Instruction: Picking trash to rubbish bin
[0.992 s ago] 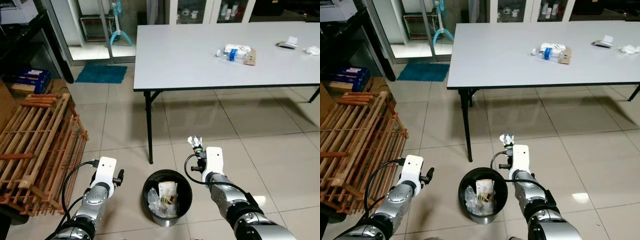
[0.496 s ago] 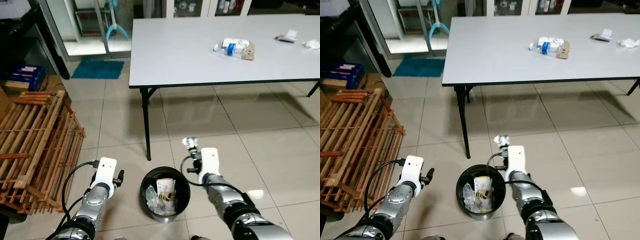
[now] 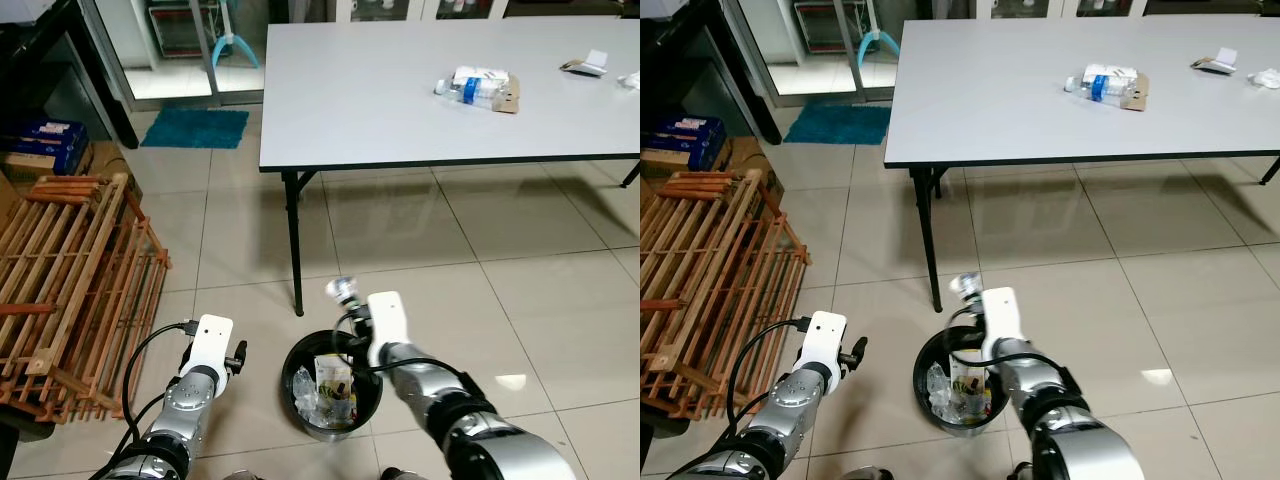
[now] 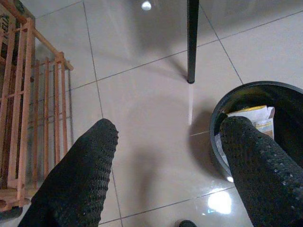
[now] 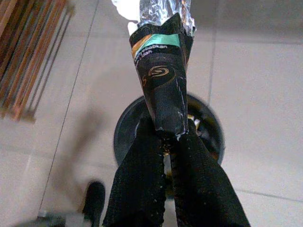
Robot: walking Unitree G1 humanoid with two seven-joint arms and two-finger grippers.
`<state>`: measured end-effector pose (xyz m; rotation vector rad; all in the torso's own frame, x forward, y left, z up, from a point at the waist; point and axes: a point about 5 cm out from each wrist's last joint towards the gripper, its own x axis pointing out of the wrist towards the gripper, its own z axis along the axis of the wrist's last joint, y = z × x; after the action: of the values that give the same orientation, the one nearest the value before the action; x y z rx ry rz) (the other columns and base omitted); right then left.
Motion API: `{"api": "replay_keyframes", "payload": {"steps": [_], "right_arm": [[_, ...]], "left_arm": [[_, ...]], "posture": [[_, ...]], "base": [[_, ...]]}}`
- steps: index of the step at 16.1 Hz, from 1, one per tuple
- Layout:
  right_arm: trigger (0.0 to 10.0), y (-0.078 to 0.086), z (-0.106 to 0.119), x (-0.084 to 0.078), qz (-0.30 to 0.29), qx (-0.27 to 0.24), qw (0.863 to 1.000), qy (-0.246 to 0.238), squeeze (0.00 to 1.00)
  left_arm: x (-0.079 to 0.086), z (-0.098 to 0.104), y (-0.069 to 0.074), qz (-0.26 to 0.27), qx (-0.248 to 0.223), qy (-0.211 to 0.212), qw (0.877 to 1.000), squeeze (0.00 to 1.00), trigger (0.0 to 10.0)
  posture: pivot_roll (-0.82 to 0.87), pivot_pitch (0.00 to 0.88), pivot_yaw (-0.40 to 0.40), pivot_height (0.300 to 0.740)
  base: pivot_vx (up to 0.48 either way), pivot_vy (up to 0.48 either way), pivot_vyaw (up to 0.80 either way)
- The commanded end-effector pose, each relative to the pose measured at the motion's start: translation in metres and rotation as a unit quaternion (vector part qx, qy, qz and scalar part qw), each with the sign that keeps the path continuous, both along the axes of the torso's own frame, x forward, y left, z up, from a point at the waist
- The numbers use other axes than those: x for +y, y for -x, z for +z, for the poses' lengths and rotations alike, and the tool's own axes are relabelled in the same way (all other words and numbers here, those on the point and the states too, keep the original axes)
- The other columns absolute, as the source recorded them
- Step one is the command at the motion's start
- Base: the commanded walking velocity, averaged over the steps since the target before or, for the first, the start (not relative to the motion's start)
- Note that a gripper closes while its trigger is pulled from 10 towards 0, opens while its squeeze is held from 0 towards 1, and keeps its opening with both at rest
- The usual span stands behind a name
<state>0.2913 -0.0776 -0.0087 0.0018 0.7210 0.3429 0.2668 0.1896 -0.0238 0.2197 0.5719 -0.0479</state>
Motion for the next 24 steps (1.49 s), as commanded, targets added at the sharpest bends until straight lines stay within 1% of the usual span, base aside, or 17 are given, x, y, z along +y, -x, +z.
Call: {"api": "replay_keyframes", "payload": {"steps": [1,2,3,4,5,7,9,11,14,18,20,22,24], "right_arm": [[10.0,0.006,-0.005,0.004,0.025,0.022,0.999,0.011,0.00],[10.0,0.013,-0.010,0.012,0.053,0.032,0.998,0.022,0.00],[10.0,0.019,-0.013,0.017,0.068,0.039,0.996,0.033,0.00],[10.0,0.023,-0.016,0.020,0.075,0.045,0.995,0.038,0.00],[10.0,0.026,-0.018,0.023,0.075,0.051,0.995,0.033,0.00],[10.0,0.027,-0.019,0.022,0.068,0.052,0.996,0.029,0.00],[10.0,0.024,-0.018,0.016,0.047,0.047,0.997,0.025,0.00],[10.0,0.021,-0.016,0.014,0.031,0.036,0.999,0.018,0.00],[10.0,0.005,-0.002,0.014,0.003,-0.001,1.000,0.002,0.00],[10.0,-0.004,0.007,0.015,-0.009,-0.019,1.000,-0.008,0.00],[10.0,-0.009,0.012,0.017,-0.012,-0.025,1.000,-0.011,0.00],[10.0,-0.011,0.015,0.017,-0.013,-0.029,0.999,-0.009,0.00],[10.0,-0.015,0.018,0.015,-0.025,-0.036,0.999,-0.009,0.00]], "left_arm": [[0.004,-0.003,0.004,0.001,0.012,-0.009,1.000,0.00,10.0],[0.003,-0.004,0.004,-0.001,0.012,-0.010,1.000,0.00,10.0],[0.003,-0.004,0.004,-0.001,0.012,-0.010,1.000,0.00,10.0],[0.002,-0.004,0.005,-0.002,0.011,-0.010,1.000,0.00,10.0],[0.002,-0.005,0.006,-0.003,0.011,-0.009,1.000,0.00,10.0],[0.001,-0.007,0.009,-0.004,0.013,-0.008,1.000,0.00,10.0],[-0.001,-0.012,0.017,-0.004,0.018,-0.005,1.000,0.00,10.0],[-0.001,-0.015,0.023,-0.004,0.018,-0.004,1.000,0.00,10.0],[0.001,-0.021,0.037,0.003,0.015,-0.001,1.000,0.00,10.0],[-0.001,-0.022,0.048,-0.001,0.005,-0.003,1.000,0.00,10.0],[0.000,-0.021,0.053,-0.001,0.000,-0.004,1.000,0.00,10.0],[0.000,-0.020,0.060,0.000,-0.002,-0.004,1.000,0.00,10.0],[0.001,-0.020,0.071,0.000,-0.001,-0.005,1.000,0.00,10.0]], "posture": [[0.05,0.082,0.035,0.740],[0.06,0.085,0.033,0.740],[0.07,0.088,0.032,0.740],[0.07,0.096,0.030,0.740],[0.07,0.102,0.028,0.740],[0.07,0.117,0.023,0.740],[0.07,0.143,0.018,0.740],[0.07,0.172,0.012,0.740],[0.09,0.232,-0.001,0.740],[0.12,0.283,-0.012,0.740],[0.13,0.291,-0.014,0.740],[0.14,0.305,-0.014,0.740],[0.15,0.320,-0.013,0.740]], "base": [[0.000,0.000,0.00],[0.000,0.000,0.00],[0.000,0.000,0.00],[0.000,0.000,0.00],[0.000,0.000,0.00],[0.000,0.000,0.00],[0.000,0.000,0.00],[0.000,0.000,0.00],[0.000,0.000,0.00],[0.000,0.000,0.00],[0.000,0.000,0.00],[0.000,0.000,0.00],[0.000,0.000,0.00]]}}
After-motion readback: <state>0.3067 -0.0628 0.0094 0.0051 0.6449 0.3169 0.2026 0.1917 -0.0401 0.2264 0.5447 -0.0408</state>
